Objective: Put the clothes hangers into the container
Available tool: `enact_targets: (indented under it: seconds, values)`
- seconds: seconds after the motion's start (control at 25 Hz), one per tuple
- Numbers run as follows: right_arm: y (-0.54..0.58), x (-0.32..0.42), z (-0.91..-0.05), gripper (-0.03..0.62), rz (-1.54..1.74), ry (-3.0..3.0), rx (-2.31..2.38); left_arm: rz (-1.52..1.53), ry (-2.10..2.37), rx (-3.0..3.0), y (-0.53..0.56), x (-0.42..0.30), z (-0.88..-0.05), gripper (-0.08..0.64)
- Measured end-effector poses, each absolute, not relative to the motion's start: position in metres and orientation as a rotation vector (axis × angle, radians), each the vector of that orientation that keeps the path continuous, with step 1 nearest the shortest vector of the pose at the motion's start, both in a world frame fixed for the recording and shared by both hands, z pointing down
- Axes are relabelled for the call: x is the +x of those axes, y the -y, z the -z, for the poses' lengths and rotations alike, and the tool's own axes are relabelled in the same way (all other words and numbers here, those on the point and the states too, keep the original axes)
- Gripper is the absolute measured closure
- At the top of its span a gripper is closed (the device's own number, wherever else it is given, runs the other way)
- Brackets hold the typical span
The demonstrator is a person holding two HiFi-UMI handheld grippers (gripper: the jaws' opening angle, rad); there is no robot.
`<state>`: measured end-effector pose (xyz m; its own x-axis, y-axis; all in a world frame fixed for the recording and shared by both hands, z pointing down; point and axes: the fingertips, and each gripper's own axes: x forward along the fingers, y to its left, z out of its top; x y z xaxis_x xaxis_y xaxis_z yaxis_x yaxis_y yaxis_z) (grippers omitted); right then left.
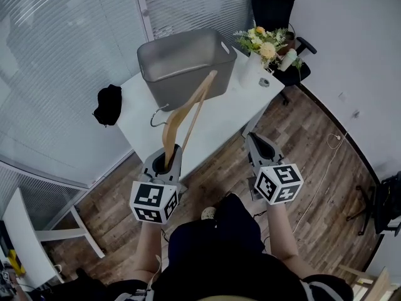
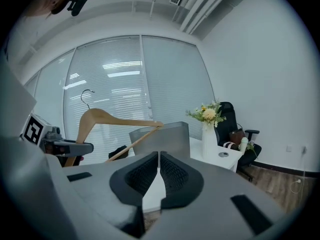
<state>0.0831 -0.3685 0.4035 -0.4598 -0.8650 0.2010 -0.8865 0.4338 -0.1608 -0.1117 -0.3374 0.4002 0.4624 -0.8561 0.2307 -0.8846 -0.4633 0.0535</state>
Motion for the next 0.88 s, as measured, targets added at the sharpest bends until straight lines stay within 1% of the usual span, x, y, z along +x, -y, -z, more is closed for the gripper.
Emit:
enact_targets:
  seconds: [0.4,0.88]
  values:
    - [0.385,0.079,-0.406,0.555,-0.369,2.621,1.508,-0.279,1.575,2.517,0.351,-0.111,-0.403,0.545]
    - [0.463,0.091,-0.378,0.555,-0.295,2.69,1.458,-0.268,1.622,2.497,0.419,-0.097,-0.377,0.543]
